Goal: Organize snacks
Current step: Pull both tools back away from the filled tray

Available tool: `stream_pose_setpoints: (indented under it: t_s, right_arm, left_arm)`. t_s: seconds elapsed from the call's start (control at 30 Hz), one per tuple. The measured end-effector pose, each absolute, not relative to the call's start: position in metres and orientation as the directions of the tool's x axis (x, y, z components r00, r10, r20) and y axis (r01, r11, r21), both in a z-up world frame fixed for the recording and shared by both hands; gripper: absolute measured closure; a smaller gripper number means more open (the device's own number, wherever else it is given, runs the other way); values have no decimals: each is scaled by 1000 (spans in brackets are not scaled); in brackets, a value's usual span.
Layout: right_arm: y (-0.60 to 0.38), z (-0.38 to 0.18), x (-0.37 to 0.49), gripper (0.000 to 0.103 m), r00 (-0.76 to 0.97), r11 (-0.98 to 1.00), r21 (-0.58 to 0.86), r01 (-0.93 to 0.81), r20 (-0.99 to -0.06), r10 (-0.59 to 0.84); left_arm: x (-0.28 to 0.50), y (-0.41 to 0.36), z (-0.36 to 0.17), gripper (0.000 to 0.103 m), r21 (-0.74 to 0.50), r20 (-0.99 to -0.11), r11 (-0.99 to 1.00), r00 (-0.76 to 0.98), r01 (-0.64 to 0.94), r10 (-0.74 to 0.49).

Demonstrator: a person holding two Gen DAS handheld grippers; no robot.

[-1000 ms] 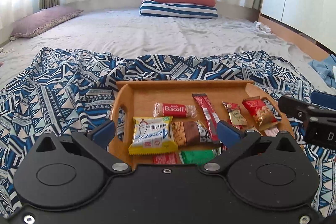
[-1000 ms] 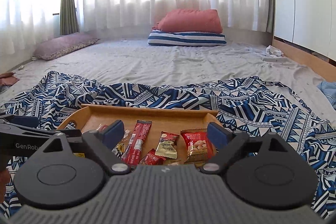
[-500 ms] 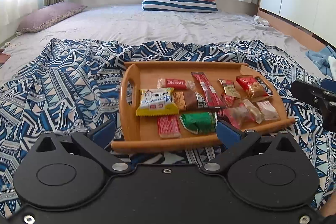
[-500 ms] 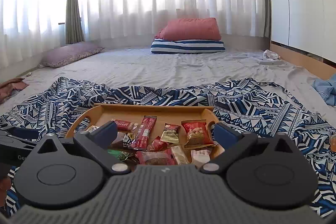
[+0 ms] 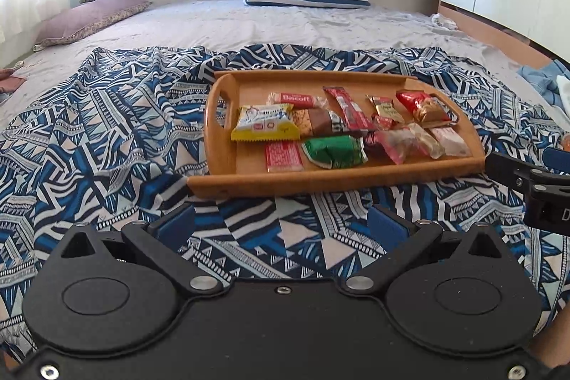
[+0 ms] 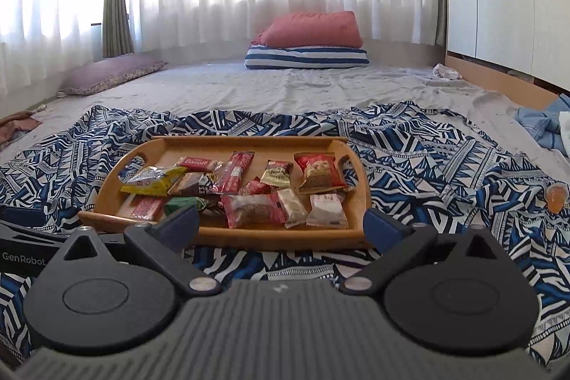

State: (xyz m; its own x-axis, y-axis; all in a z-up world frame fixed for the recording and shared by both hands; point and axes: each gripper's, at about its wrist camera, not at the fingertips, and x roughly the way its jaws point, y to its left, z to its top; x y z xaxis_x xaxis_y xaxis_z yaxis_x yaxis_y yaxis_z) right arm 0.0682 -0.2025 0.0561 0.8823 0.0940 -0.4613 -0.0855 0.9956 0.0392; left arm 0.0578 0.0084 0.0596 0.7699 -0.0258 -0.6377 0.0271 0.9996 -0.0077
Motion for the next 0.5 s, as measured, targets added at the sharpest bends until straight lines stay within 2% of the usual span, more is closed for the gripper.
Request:
stream_pose_setpoints:
  t_s: [0.5]
  right_arm:
    - [-208,-4,70,0,833,998,39,-47,-550,61]
  left_arm:
    - [62,8,7,1,2,-680,1000,733,-19,16]
